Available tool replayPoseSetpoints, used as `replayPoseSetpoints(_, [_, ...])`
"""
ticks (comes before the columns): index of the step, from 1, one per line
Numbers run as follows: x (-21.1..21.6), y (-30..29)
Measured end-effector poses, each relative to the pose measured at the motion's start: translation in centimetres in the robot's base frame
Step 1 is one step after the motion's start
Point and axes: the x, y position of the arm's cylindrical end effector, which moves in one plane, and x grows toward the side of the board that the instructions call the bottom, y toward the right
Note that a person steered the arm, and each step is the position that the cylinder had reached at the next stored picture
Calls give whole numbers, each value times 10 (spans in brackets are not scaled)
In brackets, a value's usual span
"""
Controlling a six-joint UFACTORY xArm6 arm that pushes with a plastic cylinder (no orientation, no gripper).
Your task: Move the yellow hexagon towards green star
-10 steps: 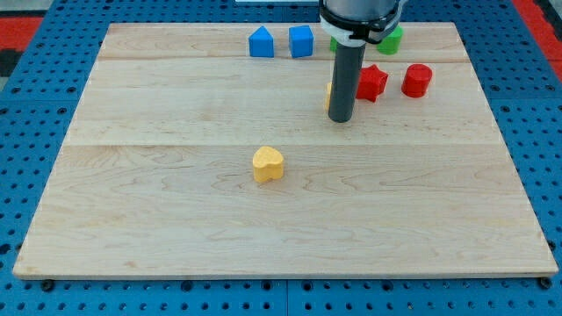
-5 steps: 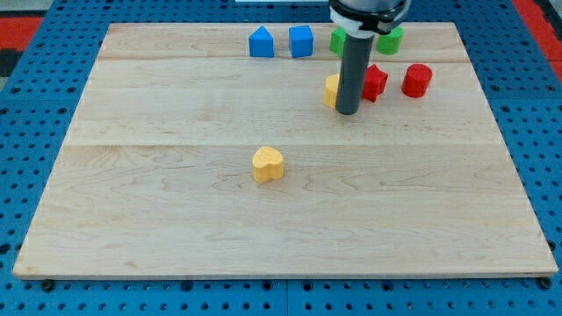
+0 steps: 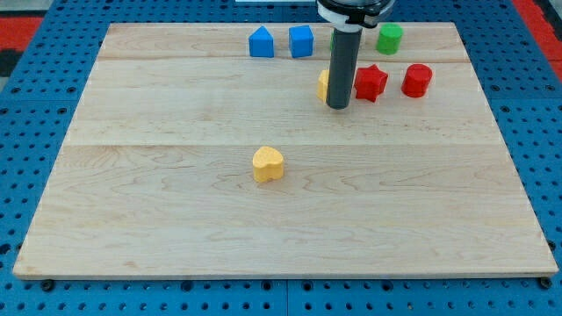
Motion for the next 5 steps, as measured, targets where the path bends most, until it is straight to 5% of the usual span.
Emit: replayPoseSetpoints(5, [-6, -14])
